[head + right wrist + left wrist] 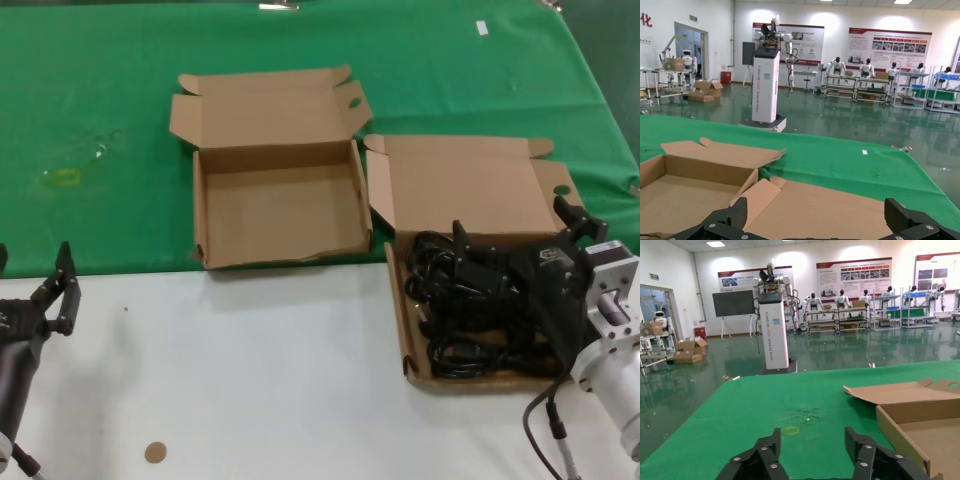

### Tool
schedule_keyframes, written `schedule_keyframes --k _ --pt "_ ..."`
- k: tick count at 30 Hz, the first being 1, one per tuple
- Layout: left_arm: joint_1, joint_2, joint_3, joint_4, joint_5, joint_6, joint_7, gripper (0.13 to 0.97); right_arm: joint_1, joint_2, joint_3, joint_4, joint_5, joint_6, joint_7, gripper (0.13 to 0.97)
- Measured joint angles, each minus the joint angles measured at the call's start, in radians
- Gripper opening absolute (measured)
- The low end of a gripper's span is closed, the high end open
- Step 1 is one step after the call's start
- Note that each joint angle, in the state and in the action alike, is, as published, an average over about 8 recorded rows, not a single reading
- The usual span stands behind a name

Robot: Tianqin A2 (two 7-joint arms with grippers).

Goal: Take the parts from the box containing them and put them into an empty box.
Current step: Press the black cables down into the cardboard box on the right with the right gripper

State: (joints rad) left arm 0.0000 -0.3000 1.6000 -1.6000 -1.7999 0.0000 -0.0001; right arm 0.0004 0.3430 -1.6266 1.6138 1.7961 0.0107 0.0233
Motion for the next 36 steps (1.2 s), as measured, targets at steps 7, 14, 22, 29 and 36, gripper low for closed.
schedule_keyframes --k 7,14,22,29,36 --pt "0.0 0.0 0.0 0.0 0.0 0.0 0.0 0.473 0.002 0.068 -0.039 0.012 0.033 0.019 0.014 0.966" --pt "0.0 0.0 0.0 0.0 0.0 0.0 0.0 0.327 0.021 0.216 -0.107 0.018 0.091 0.039 0.026 0.966" --pt "0.0 0.0 0.0 0.0 0.0 0.0 0.0 0.21 0.058 0.426 -0.192 0.029 0.131 -0.003 0.056 0.966" --pt "0.0 0.0 0.0 0.0 0.0 0.0 0.0 0.156 0.09 0.577 -0.213 0.031 0.106 -0.162 0.092 0.966" --pt "0.0 0.0 0.0 0.0 0.0 0.0 0.0 0.147 0.124 0.652 -0.196 -0.001 0.067 -0.356 0.064 0.966"
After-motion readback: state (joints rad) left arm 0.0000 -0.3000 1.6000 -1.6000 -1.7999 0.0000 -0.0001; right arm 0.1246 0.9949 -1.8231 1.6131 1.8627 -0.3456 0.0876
